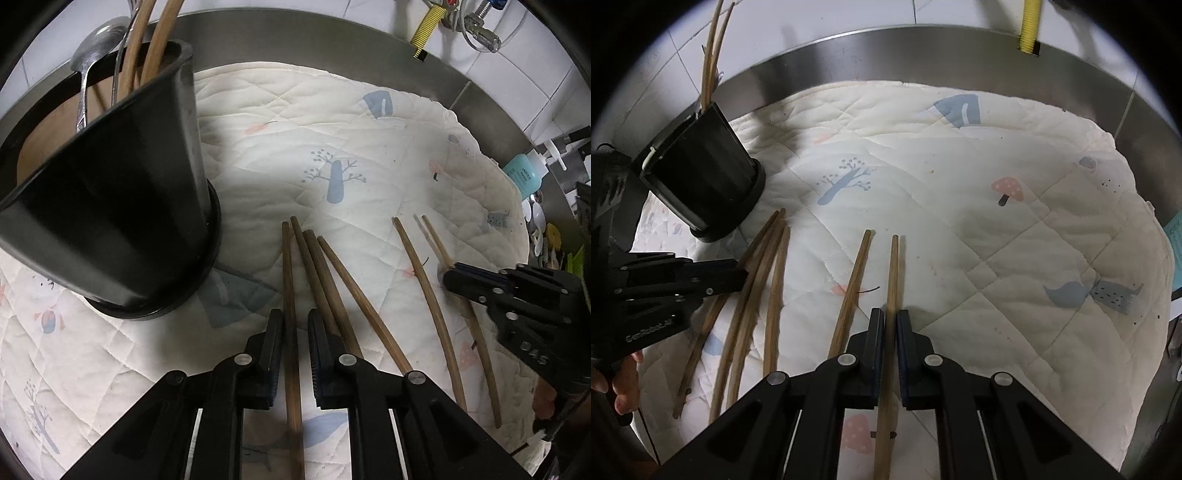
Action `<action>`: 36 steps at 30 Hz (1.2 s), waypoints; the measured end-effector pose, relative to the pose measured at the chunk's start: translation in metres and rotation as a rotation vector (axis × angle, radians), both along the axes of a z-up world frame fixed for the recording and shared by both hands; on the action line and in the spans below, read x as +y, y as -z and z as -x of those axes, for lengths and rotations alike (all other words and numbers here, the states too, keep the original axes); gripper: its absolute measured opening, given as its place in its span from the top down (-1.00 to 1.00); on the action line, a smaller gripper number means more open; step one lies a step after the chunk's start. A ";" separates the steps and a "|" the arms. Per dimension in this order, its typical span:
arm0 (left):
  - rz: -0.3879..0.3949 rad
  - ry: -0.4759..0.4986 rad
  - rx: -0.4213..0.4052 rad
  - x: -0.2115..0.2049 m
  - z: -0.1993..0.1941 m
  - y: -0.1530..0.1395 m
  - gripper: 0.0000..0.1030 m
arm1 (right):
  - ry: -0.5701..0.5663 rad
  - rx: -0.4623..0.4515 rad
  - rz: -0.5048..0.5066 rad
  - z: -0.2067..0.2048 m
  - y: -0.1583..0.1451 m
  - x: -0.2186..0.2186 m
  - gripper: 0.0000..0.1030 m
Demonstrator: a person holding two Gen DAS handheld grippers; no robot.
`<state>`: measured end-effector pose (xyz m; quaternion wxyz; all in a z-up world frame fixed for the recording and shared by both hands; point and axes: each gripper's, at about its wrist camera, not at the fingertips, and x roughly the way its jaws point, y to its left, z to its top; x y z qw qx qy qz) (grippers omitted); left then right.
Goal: Organize utensils
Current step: 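Close the right tool on another chopstick while the left tool holds its chopstick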
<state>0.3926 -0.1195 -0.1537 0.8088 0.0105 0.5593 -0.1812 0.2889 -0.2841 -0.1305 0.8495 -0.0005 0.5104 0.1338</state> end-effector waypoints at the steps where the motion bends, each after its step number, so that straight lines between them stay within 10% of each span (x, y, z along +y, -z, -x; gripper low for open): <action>1: -0.005 0.004 -0.006 -0.001 0.000 0.000 0.70 | 0.000 -0.002 -0.011 0.002 -0.002 -0.001 0.83; 15: -0.020 -0.005 -0.082 0.008 0.018 -0.012 0.87 | -0.017 -0.114 -0.046 0.028 -0.047 -0.005 0.83; 36: 0.058 -0.004 -0.181 0.045 0.059 -0.076 0.88 | -0.022 0.020 -0.003 -0.010 0.005 0.009 0.82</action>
